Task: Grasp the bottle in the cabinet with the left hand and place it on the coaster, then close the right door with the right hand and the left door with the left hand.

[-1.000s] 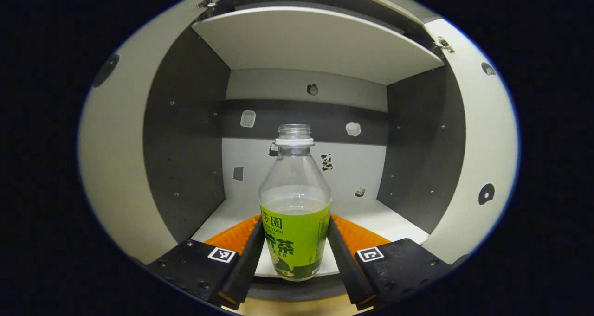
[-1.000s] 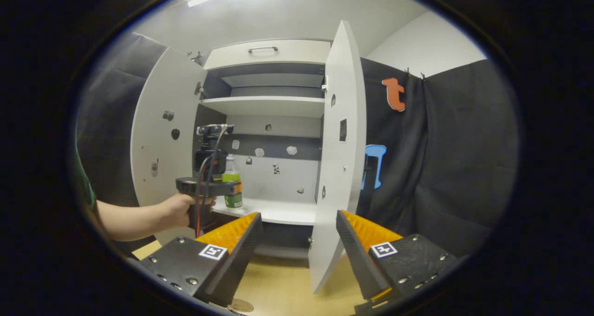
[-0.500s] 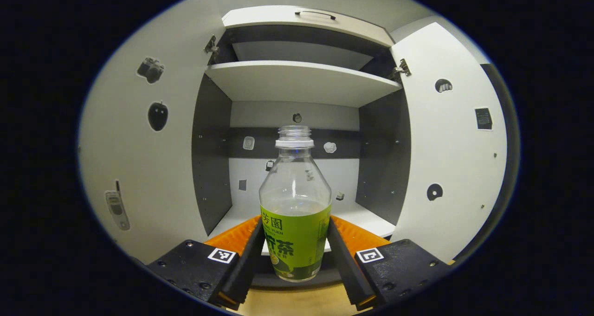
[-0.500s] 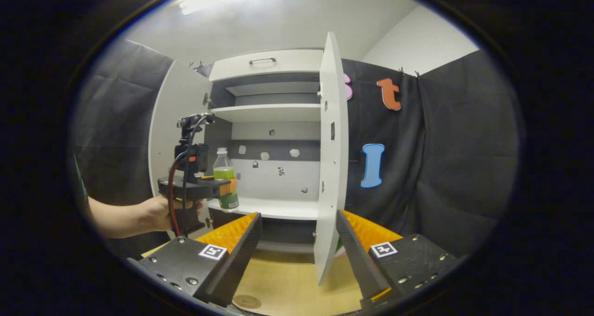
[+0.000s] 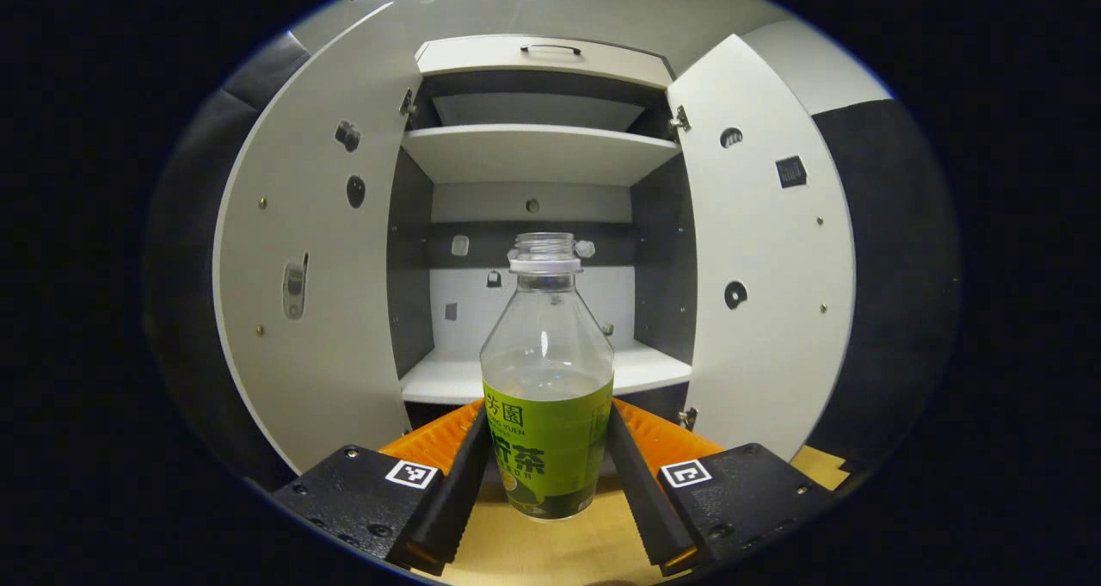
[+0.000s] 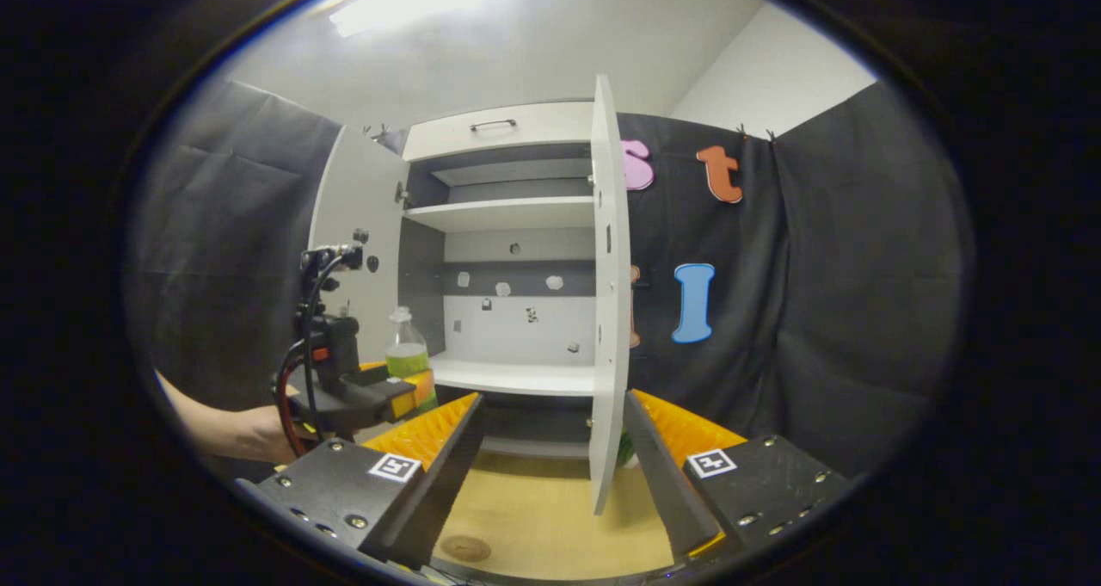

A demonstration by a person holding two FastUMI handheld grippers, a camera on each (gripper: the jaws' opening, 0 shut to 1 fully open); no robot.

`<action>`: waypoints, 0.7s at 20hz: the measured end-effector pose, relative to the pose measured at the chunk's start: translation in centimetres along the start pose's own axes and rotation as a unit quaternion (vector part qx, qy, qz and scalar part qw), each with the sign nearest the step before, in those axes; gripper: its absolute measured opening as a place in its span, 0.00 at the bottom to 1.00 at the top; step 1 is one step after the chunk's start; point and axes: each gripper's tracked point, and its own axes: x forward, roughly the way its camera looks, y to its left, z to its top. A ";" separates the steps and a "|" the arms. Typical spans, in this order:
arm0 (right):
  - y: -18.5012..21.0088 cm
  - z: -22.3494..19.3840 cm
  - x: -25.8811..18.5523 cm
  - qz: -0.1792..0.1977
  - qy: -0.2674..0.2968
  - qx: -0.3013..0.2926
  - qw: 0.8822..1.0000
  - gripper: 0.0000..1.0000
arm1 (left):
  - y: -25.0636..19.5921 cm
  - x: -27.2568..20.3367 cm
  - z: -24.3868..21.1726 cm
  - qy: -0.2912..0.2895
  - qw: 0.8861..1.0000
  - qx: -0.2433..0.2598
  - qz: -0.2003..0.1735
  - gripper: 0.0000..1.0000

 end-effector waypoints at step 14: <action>-0.2 -3.5 1.1 -0.024 0.060 -0.016 0.998 0.97 | -6.1 -7.8 -17.3 0.055 0.983 0.003 -0.173 0.80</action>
